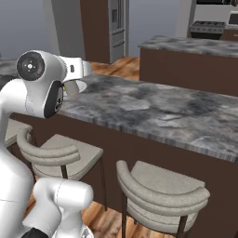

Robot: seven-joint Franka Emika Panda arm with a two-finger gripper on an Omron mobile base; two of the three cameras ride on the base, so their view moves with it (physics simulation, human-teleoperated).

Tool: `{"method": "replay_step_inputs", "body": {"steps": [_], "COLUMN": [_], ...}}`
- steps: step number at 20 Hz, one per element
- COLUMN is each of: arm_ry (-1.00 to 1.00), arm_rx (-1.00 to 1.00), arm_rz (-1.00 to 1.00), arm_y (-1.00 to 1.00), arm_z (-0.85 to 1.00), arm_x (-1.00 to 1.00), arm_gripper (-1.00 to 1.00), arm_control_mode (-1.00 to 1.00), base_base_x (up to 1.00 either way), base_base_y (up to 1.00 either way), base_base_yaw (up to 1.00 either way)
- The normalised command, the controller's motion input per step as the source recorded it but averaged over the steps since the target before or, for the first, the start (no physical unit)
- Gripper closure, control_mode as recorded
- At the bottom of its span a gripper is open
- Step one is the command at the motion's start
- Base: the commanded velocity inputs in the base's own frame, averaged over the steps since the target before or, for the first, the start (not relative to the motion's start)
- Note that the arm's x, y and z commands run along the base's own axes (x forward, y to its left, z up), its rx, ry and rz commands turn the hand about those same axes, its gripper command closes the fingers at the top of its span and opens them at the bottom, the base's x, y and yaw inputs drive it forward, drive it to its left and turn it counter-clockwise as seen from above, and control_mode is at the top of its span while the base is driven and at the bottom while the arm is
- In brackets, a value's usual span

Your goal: Retrieve the shaker from the cabinet and place it next the steak on a plate on the dining table.

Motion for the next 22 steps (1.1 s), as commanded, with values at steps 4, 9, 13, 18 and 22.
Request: {"method": "replay_step_inputs", "body": {"steps": [4, 9, 13, 18, 22], "arm_ry": [0.00, 0.00, 0.00, 0.00, 0.00], "arm_rx": [0.00, 0.00, 0.00, 0.00, 0.00], "arm_rz": [0.00, 0.00, 0.00, 0.00, 0.00], "arm_y": [0.00, 0.00, 0.00, 0.00, 0.00], "arm_z": [0.00, 0.00, 0.00, 0.00, 0.00], "arm_x": [0.00, 0.00, 0.00, 0.00, 0.00], "arm_gripper": [1.00, 1.00, 1.00, 1.00, 1.00], "arm_control_mode": [1.00, 1.00, 1.00, 1.00, 1.00], "base_base_x": [1.00, 1.00, 1.00, 0.92, 0.86], "base_base_y": [0.00, 0.01, 0.06, 0.30, 0.58], "base_base_yaw": [-0.06, 0.00, -0.02, -0.26, -0.38]}}
